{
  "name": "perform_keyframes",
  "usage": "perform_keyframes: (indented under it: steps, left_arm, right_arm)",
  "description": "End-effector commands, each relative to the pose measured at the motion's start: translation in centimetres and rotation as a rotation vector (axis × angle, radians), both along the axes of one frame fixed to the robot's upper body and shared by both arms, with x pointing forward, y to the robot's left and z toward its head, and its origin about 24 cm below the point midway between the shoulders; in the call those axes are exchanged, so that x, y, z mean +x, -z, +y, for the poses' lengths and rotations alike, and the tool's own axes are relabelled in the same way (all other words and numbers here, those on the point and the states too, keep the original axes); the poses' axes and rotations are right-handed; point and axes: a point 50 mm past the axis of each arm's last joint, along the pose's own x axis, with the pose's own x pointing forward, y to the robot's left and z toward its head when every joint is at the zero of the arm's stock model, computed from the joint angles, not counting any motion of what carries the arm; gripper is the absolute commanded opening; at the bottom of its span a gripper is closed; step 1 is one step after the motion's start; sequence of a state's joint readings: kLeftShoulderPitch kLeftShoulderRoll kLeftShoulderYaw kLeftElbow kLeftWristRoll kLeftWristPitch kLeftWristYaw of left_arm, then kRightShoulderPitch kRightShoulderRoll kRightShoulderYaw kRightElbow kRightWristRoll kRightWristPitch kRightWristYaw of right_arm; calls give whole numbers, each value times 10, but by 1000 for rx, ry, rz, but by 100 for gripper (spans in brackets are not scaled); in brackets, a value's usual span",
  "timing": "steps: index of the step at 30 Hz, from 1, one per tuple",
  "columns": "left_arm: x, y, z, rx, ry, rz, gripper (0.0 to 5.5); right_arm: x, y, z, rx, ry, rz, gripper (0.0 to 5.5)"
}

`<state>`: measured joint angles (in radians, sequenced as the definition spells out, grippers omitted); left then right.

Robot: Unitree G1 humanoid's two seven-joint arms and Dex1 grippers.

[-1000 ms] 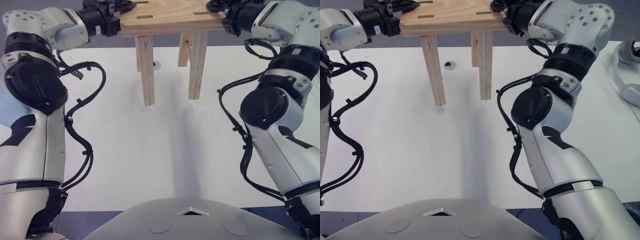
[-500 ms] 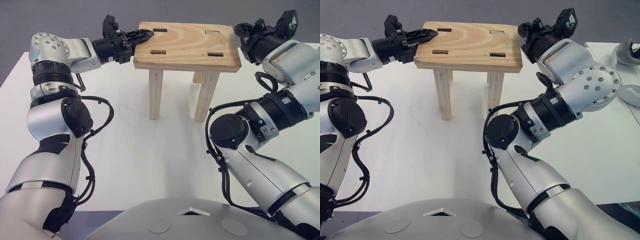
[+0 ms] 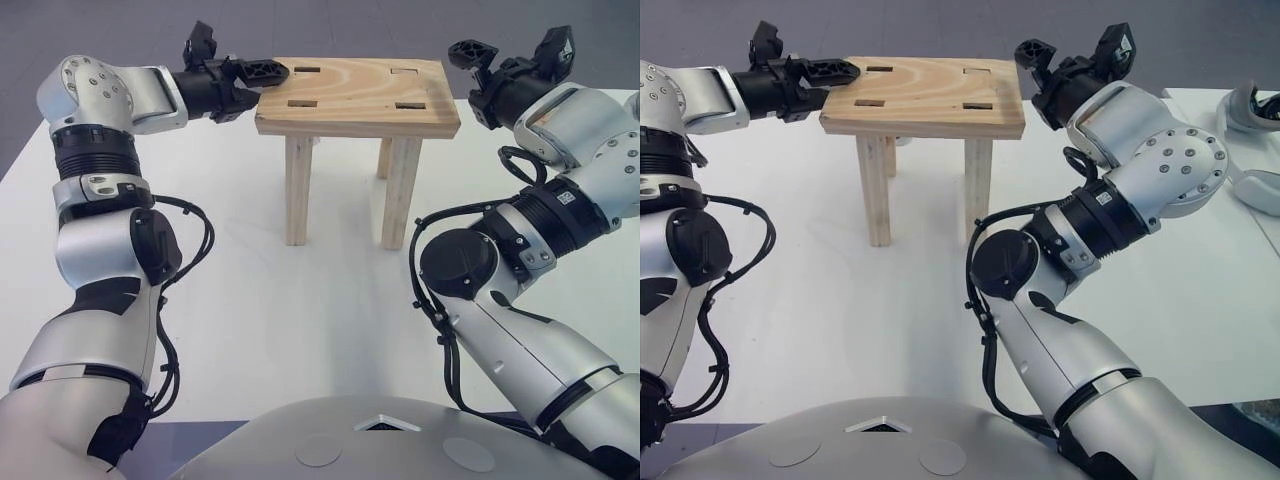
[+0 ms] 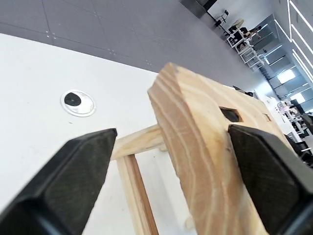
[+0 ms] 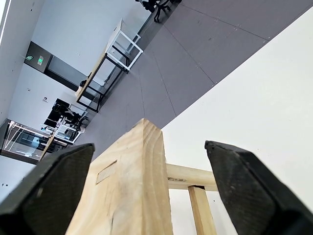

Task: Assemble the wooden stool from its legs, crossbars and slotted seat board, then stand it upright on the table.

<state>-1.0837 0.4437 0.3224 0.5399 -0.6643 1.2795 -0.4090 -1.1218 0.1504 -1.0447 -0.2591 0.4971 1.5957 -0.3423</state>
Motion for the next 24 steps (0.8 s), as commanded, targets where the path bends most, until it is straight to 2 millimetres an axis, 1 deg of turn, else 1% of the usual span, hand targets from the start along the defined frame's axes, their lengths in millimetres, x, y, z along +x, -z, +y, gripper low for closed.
perform_keyframes:
  steps: [1,2,3,4,5,6,7,8,10,11,12,13,14,15,16,17,18,19,20,22,24]
  left_arm:
    - [-26,-45,-6,20,-2,-325,418]
    - [-32,-62,3,50,-72,-462,418]
    - [-36,-72,8,71,-124,-552,418]
    - [-43,-87,17,49,-162,-666,418]
    - [-48,-104,33,30,-272,-792,418]
    - [-51,-115,48,-2,-361,-872,418]
    - [-53,-121,65,45,-485,-953,418]
    - [-53,-117,81,137,-597,-995,418]
    - [-52,-108,95,260,-690,-1033,418]
    - [-46,-80,108,367,-735,-976,418]
    - [-42,-45,117,514,-764,-888,418]
    - [-41,-9,122,623,-760,-813,418]
    - [-42,18,122,700,-756,-760,418]
    - [-43,32,120,731,-753,-741,418]
    - [-45,48,115,733,-725,-717,418]
    - [-51,71,105,762,-678,-695,418]
    - [-58,87,98,791,-641,-684,418]
    - [-64,102,92,821,-625,-659,418]
    - [-69,111,88,825,-639,-640,418]
    - [-74,118,86,819,-668,-623,418]
    - [-75,114,91,815,-743,-640,418]
  right_arm:
    - [4,14,10,21,-38,37,423]
    - [5,9,8,11,-39,5,423]
    - [7,5,7,3,-40,-17,423]
    - [10,-6,2,14,-26,-67,423]
    - [13,-30,-7,11,-9,-189,423]
    - [13,-51,-16,-4,14,-303,423]
    - [11,-70,-28,-69,48,-427,423]
    - [8,-82,-38,-176,90,-527,423]
    - [6,-88,-49,-334,129,-622,423]
    - [5,-73,-66,-543,214,-629,423]
    - [5,-46,-86,-832,277,-588,423]
    - [2,-11,-102,-1091,267,-506,423]
    - [-5,20,-114,-1282,225,-434,423]
    - [-11,38,-120,-1370,198,-396,423]
    - [-18,58,-125,-1342,195,-339,423]
    - [-29,86,-122,-1307,174,-269,423]
    - [-37,106,-117,-1273,157,-222,423]
    - [-43,119,-108,-1242,131,-204,423]
    - [-45,127,-97,-1228,100,-209,423]
    - [-46,132,-86,-1215,74,-224,423]
    - [-48,138,-70,-1172,43,-239,423]
